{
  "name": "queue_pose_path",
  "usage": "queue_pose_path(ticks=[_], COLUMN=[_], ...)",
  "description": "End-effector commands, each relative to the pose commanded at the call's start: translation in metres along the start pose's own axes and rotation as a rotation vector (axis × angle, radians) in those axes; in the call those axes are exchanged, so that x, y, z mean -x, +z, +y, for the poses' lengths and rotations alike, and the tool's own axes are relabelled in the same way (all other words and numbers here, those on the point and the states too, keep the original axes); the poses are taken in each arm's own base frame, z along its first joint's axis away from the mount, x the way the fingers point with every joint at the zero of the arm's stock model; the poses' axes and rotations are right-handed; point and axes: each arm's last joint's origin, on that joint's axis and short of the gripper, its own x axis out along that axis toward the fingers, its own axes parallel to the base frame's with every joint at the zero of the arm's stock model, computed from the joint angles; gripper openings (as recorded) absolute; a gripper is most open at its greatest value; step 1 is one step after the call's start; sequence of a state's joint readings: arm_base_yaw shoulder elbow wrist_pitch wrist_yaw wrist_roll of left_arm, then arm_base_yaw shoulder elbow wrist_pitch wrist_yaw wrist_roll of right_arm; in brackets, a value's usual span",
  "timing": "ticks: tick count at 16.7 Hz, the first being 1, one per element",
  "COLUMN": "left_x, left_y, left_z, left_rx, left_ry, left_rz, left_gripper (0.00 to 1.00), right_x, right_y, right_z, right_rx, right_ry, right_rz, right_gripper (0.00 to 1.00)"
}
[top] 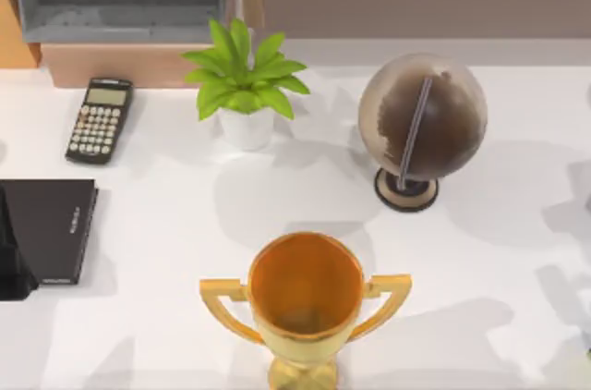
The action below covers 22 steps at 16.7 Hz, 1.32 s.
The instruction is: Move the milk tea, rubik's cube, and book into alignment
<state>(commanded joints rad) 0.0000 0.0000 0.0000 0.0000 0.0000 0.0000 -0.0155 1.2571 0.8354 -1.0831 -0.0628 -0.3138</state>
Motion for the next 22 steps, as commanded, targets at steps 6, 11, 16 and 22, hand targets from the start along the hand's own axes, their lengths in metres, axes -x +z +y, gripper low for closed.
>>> queue_pose_path(ticks=[6,11,16,22], left_x=[0.0,0.0,0.0,0.0], left_y=[0.0,0.0,0.0,0.0], left_z=[0.0,0.0,0.0,0.0], left_rx=[0.0,0.0,0.0,0.0], left_ry=[0.0,0.0,0.0,0.0], left_rz=[0.0,0.0,0.0,0.0], left_gripper=[1.0,1.0,1.0,1.0], right_x=[0.007,0.005,-0.023,-0.053], right_y=[-0.007,-0.007,-0.008,-0.012], right_z=[0.021,0.02,0.019,0.019], right_rx=[0.123,0.119,0.123,0.123], right_ry=[-0.035,-0.032,-0.035,-0.035], right_rz=[0.085,0.089,0.085,0.085], right_gripper=[1.0,1.0,1.0,1.0])
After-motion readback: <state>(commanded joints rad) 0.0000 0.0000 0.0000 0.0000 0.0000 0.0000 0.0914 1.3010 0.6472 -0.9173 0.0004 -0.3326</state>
